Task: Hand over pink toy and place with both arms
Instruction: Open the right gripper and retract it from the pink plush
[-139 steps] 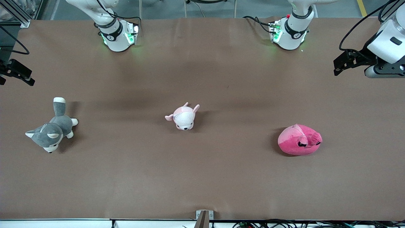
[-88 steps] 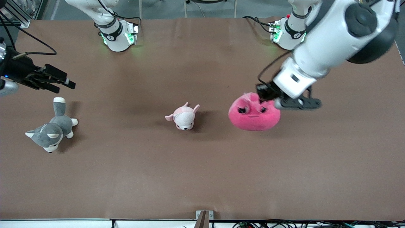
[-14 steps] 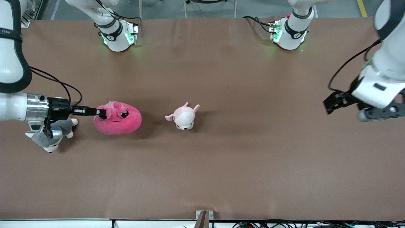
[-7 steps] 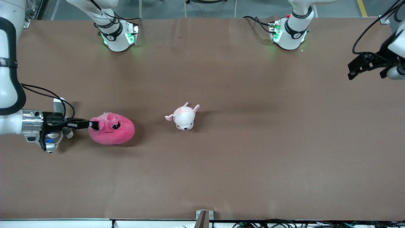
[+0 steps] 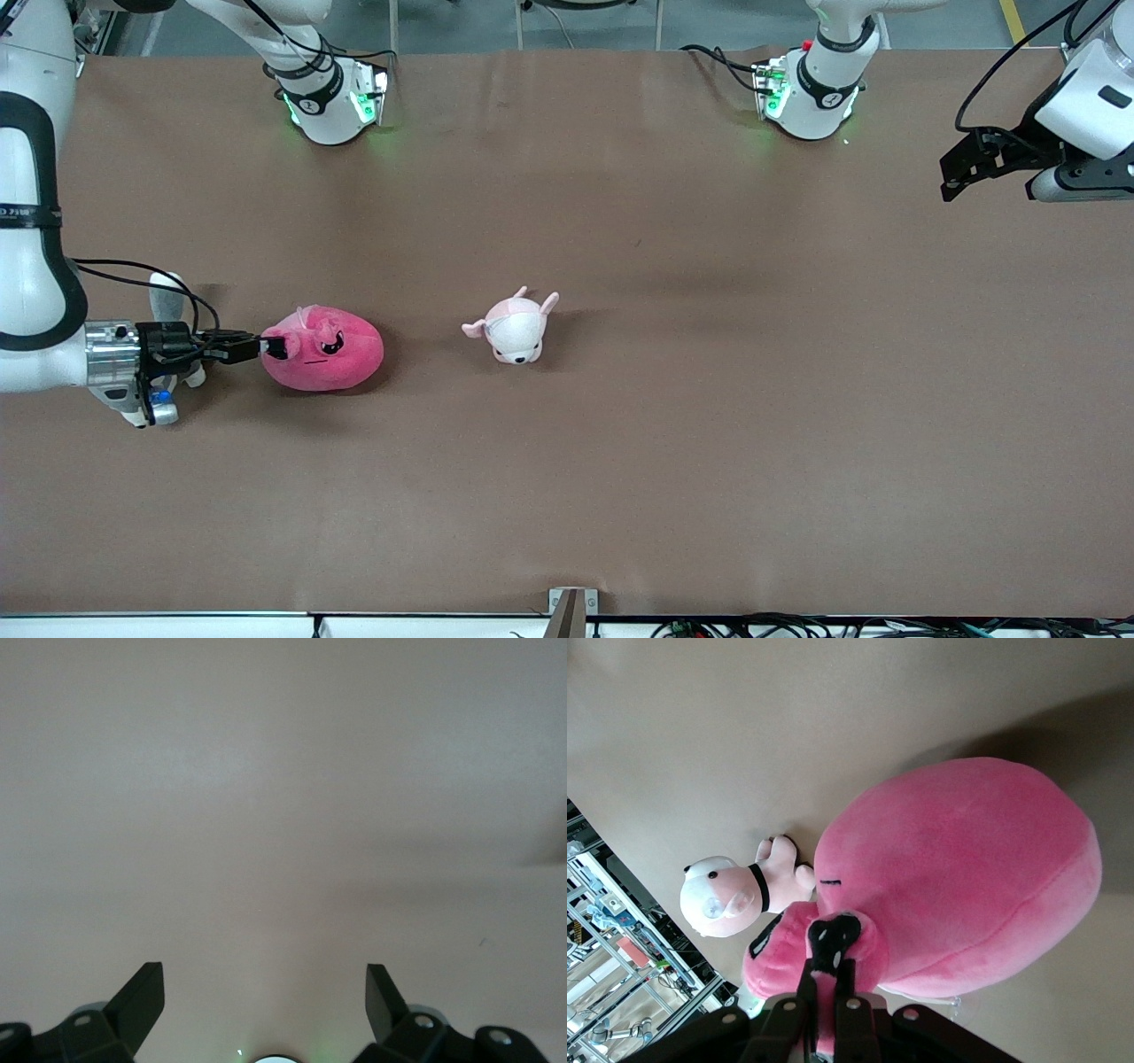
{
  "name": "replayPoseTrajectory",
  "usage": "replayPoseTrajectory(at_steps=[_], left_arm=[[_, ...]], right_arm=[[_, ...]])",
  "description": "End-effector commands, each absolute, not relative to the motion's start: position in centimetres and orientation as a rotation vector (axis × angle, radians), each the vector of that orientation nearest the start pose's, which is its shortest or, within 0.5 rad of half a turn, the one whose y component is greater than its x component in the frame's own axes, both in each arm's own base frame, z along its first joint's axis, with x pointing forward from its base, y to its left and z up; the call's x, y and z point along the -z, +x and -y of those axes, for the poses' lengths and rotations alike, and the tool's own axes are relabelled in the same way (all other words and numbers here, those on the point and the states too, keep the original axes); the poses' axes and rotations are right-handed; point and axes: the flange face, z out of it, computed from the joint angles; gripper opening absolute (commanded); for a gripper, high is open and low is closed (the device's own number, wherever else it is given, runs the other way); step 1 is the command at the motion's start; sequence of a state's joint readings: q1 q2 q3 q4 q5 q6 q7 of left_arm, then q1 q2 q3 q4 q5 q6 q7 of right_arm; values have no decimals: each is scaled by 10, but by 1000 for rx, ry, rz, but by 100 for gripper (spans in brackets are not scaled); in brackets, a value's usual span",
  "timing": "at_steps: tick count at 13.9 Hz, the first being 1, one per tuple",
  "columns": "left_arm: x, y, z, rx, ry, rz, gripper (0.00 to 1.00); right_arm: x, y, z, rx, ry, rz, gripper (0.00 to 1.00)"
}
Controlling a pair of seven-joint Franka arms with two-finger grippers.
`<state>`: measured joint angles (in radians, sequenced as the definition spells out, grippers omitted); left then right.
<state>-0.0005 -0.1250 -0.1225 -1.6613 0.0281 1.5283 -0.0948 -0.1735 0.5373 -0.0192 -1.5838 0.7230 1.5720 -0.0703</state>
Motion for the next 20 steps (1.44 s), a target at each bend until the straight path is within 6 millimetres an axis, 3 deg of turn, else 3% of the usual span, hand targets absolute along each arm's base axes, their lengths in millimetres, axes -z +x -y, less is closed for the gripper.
replayPoseTrajectory(at_steps=[1,7,8,9,10,11,15,18,20], left_arm=[[-641,505,61,-14,-3112,-69,100],[-642,509,75,-32,-3110,-76,100],[-644,511,75,-26,-3105,-78,100],[-644,511,75,-24,-3105,-78,100],[-644,511,75,-24,-3105,-76,100],[-644,511,75,-26,-3105,-76,100],[-651,513,76,-2,-3115,-74,100],[-650,517,77,-4,-3118,-73,100],[-645,517,73,-26,-3117,-63,100]], right_arm=[[-320,641,54,-530,-2274,-382,1],[-301,644,58,-536,-2275,-395,3],[-301,644,58,-533,-2277,-397,7],[-300,645,57,-531,-2281,-398,35],[-302,647,60,-516,-2284,-421,96],[-307,649,61,-498,-2289,-420,100],[-379,666,75,-369,-2378,-345,100],[-455,659,78,-262,-2637,-237,100],[-503,648,63,-194,-2796,-149,100]])
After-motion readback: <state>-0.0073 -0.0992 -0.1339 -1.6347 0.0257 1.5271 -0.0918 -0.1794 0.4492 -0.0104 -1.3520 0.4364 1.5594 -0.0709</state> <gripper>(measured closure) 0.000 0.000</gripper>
